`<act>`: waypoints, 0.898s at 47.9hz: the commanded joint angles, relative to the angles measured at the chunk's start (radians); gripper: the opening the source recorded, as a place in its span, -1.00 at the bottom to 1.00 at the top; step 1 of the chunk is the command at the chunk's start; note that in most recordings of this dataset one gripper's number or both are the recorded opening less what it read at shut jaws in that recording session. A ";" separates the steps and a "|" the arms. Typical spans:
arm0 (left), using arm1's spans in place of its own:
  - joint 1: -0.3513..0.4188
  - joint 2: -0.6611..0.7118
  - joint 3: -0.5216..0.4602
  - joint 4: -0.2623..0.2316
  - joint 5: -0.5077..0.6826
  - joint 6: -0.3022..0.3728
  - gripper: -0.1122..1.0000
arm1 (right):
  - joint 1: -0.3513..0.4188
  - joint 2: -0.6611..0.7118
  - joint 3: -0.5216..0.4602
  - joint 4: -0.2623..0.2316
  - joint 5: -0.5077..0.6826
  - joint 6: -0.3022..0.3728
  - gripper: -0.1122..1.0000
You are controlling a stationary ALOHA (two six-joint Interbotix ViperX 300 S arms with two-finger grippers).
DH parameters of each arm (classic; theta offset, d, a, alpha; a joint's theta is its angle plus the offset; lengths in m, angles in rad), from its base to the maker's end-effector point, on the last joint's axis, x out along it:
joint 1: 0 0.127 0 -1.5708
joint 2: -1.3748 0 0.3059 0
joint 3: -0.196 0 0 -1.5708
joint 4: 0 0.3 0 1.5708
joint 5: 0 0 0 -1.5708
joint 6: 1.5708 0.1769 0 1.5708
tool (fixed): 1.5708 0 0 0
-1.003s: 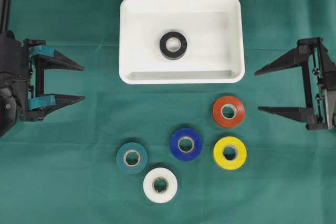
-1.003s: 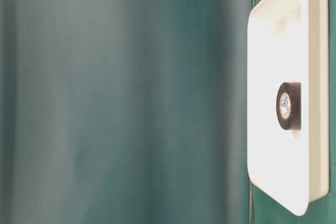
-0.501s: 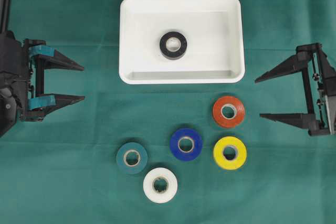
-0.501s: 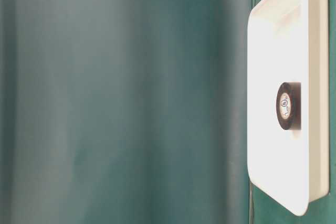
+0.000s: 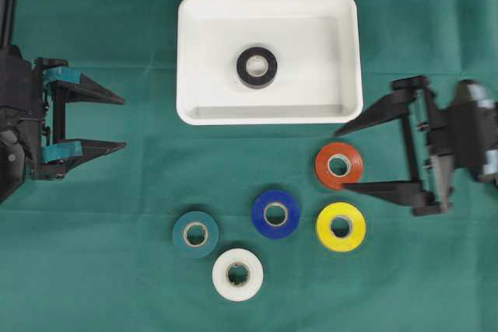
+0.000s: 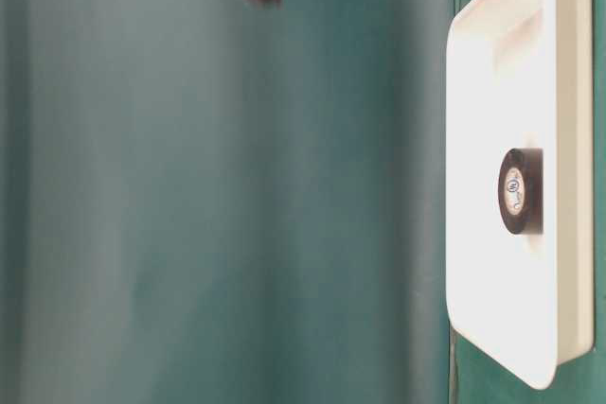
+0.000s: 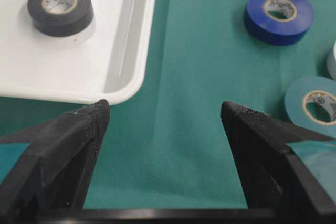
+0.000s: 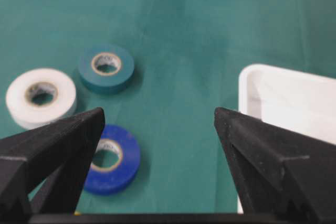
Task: Pick up the tape from a random location and place it into the white case.
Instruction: 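Swing the right gripper left over the tape rolls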
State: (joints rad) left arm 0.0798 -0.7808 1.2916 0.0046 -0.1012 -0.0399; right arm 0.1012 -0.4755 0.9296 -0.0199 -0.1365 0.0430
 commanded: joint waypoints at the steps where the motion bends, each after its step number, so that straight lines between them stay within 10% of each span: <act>1: 0.002 0.003 -0.015 -0.002 -0.012 0.002 0.71 | 0.003 0.075 -0.092 0.002 -0.014 0.002 0.87; 43: 0.003 0.002 -0.014 -0.002 -0.029 0.005 0.71 | 0.048 0.634 -0.747 0.006 0.067 0.008 0.87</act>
State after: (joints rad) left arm 0.0798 -0.7823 1.2901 0.0046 -0.1197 -0.0368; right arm 0.1457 0.1595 0.2378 -0.0153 -0.0736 0.0476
